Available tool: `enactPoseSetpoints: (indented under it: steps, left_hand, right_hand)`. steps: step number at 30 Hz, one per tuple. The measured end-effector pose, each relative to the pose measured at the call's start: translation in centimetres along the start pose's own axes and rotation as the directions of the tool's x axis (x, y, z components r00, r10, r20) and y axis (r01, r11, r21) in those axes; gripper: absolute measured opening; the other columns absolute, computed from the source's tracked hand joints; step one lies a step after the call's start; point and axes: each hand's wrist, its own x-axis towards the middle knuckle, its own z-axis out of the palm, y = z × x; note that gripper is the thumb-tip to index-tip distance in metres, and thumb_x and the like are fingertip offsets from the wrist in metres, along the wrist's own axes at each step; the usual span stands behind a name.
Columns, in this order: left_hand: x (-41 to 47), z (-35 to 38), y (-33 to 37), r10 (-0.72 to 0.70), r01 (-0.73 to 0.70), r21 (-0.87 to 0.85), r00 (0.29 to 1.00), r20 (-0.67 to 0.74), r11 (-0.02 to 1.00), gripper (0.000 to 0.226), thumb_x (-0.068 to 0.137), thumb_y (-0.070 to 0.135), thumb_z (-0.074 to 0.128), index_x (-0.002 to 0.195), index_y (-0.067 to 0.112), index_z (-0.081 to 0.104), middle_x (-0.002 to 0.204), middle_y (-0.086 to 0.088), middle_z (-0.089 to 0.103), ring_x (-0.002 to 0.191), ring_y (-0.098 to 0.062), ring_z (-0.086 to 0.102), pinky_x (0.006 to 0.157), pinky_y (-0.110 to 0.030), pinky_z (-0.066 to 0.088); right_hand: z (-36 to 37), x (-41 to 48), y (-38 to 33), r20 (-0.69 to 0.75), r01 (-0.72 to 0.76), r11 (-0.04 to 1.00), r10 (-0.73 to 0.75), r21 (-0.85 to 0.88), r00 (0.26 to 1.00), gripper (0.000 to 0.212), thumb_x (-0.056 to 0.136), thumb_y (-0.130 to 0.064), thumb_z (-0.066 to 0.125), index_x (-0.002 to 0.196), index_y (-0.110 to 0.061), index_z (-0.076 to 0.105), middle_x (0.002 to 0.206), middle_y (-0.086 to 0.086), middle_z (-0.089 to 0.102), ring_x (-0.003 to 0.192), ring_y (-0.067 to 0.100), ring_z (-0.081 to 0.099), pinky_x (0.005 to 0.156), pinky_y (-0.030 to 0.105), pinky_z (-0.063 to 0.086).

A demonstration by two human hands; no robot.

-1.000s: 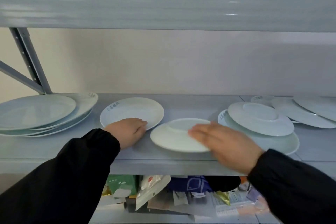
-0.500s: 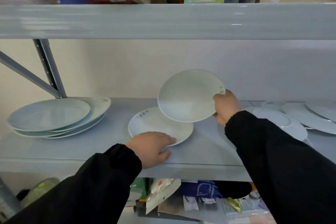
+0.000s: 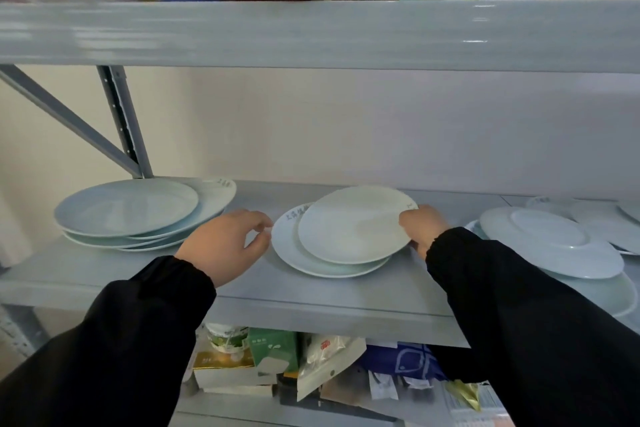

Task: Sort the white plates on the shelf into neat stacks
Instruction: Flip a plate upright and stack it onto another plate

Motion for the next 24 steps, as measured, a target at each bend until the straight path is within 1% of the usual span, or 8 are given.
enactPoseSetpoints:
  steps: [3,5,10,15,18,20,22,24]
  left_hand:
    - [0.1,0.2,-0.2,-0.020,0.019,-0.027,1.000,-0.005,0.999,0.028,0.096,0.042,0.045,0.119,0.035,0.061,0.116,0.018,0.063,0.103,-0.004,0.059,0.087,-0.025,0.047]
    - [0.2,0.4,-0.2,-0.021,0.020,-0.037,1.000,-0.011,0.999,0.028,0.096,0.042,0.045,0.118,0.035,0.061,0.114,0.018,0.063,0.102,-0.004,0.058,0.086,-0.024,0.046]
    - [0.3,0.5,0.2,-0.018,0.017,-0.054,1.000,-0.022,0.998,0.027,0.097,0.042,0.047,0.118,0.034,0.061,0.112,0.020,0.063,0.103,-0.003,0.058,0.085,-0.023,0.044]
    - [0.3,0.4,0.9,-0.016,0.013,-0.064,0.999,-0.035,0.998,0.027,0.097,0.040,0.047,0.119,0.032,0.061,0.107,0.021,0.059,0.103,-0.005,0.058,0.086,-0.026,0.047]
    - [0.6,0.5,1.2,-0.013,0.010,-0.066,0.999,-0.034,0.998,0.029,0.096,0.042,0.047,0.121,0.033,0.059,0.108,0.021,0.060,0.102,-0.006,0.059,0.085,-0.028,0.048]
    - [1.1,0.6,1.7,0.001,-0.003,-0.067,0.999,-0.035,0.998,0.031,0.095,0.044,0.047,0.123,0.034,0.057,0.111,0.019,0.061,0.103,-0.007,0.059,0.086,-0.030,0.049]
    - [1.8,0.7,2.7,0.017,-0.021,-0.080,0.999,-0.047,0.997,0.032,0.095,0.045,0.047,0.124,0.034,0.056,0.113,0.018,0.061,0.103,-0.008,0.060,0.086,-0.031,0.049]
    - [2.6,0.9,4.1,0.038,-0.043,-0.095,0.998,-0.059,0.995,0.032,0.095,0.045,0.048,0.124,0.034,0.056,0.114,0.018,0.061,0.103,-0.009,0.060,0.086,-0.032,0.049]
  right_hand:
    - [0.3,-0.1,0.8,0.016,-0.052,0.999,0.052,0.003,0.999,0.013,0.090,-0.001,0.044,0.096,-0.001,0.056,0.111,0.020,0.062,0.104,0.033,0.059,0.088,0.042,0.050]
    - [0.4,-0.3,1.2,0.025,-0.067,0.993,0.065,0.097,0.998,0.015,0.088,0.003,0.043,0.084,-0.002,0.056,0.114,0.025,0.063,0.107,0.039,0.061,0.097,0.048,0.050]
    - [0.4,-1.6,0.9,0.077,-0.033,0.983,0.019,0.182,0.997,0.027,0.088,0.010,0.038,0.083,-0.006,0.060,0.098,0.022,0.065,0.098,0.040,0.064,0.094,0.051,0.052]
    - [-0.1,-2.2,1.1,0.117,0.005,0.969,-0.035,0.245,0.992,0.023,0.089,0.008,0.041,0.089,-0.002,0.062,0.092,0.017,0.067,0.086,0.033,0.065,0.091,0.047,0.053]
    - [-0.5,-2.0,1.3,0.110,0.047,0.963,-0.079,0.265,0.991,0.007,0.079,-0.009,0.058,0.081,-0.004,0.062,0.087,0.017,0.065,0.084,0.031,0.063,0.081,0.043,0.051]
    - [-1.5,0.2,2.4,0.101,0.116,0.976,-0.136,0.182,0.985,0.029,0.059,-0.031,0.065,0.079,-0.010,0.060,0.083,0.013,0.061,0.082,0.029,0.059,0.076,0.040,0.046]
    - [-2.9,-0.7,1.7,0.076,0.189,0.978,-0.195,0.083,0.978,0.055,0.059,-0.042,0.065,0.107,-0.015,0.065,0.105,0.006,0.066,0.098,0.028,0.063,0.090,0.041,0.051]
    - [-4.5,-3.2,0.0,0.054,0.250,0.968,-0.248,-0.024,0.967,0.068,0.080,-0.038,0.064,0.143,-0.020,0.047,0.133,0.000,0.055,0.121,0.023,0.055,0.106,0.040,0.043]
